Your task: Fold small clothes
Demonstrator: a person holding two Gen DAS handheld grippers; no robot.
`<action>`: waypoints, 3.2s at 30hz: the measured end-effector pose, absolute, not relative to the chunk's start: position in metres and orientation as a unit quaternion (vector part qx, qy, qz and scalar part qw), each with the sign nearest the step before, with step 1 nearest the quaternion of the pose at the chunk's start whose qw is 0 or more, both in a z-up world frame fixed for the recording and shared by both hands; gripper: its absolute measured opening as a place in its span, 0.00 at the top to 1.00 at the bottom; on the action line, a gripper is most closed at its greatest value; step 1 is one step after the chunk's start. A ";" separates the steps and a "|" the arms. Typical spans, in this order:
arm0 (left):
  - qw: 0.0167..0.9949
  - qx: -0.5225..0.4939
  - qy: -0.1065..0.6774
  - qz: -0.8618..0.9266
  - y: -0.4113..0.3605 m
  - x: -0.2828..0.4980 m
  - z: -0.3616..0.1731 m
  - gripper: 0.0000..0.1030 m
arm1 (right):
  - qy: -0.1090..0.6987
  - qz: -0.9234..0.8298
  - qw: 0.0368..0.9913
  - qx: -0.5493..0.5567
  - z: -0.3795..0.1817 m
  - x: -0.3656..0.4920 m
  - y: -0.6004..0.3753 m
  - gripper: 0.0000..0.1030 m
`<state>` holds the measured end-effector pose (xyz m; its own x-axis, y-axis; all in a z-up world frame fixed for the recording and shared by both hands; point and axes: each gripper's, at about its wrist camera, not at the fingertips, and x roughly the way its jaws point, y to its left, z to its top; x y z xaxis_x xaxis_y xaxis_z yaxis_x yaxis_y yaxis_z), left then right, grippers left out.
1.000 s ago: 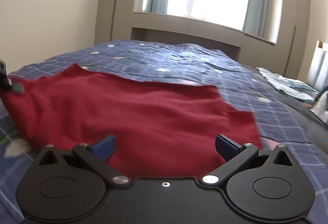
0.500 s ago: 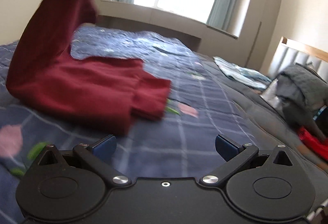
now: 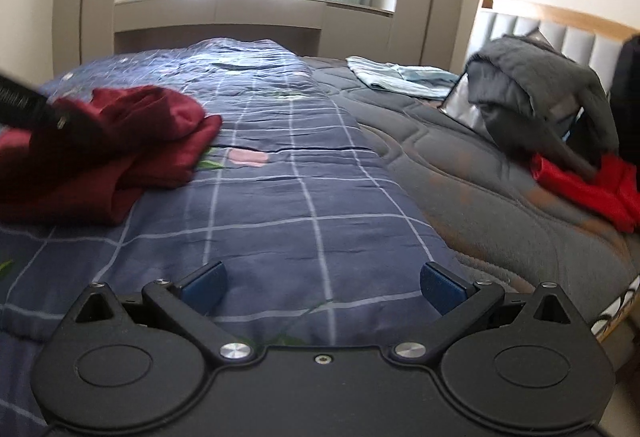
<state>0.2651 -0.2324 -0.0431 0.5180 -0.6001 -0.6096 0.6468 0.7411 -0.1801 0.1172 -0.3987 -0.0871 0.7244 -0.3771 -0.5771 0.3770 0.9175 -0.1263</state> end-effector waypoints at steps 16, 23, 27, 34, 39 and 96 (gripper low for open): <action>0.878 -0.020 0.356 -0.320 -0.229 0.266 -0.068 0.77 | 0.294 -0.196 0.935 0.035 -0.074 0.132 -0.419 0.01; 0.869 -0.046 0.353 -0.343 -0.221 0.259 -0.066 0.42 | 0.309 -0.171 0.934 0.055 -0.069 0.149 -0.429 0.01; 0.866 -0.071 0.344 -0.357 -0.205 0.251 -0.056 0.12 | 0.305 -0.136 0.938 0.092 -0.060 0.172 -0.439 0.01; 0.894 -0.111 0.318 -0.295 -0.164 0.249 -0.033 0.00 | 0.303 -0.025 0.936 0.179 -0.052 0.232 -0.448 0.01; 0.917 -0.099 0.330 -0.201 -0.140 0.275 -0.036 0.00 | 0.310 0.025 0.928 0.205 -0.060 0.284 -0.438 0.05; 0.920 -0.089 0.370 -0.093 -0.115 0.372 -0.046 0.00 | 0.241 -0.030 0.970 -0.015 -0.052 0.308 -0.375 0.01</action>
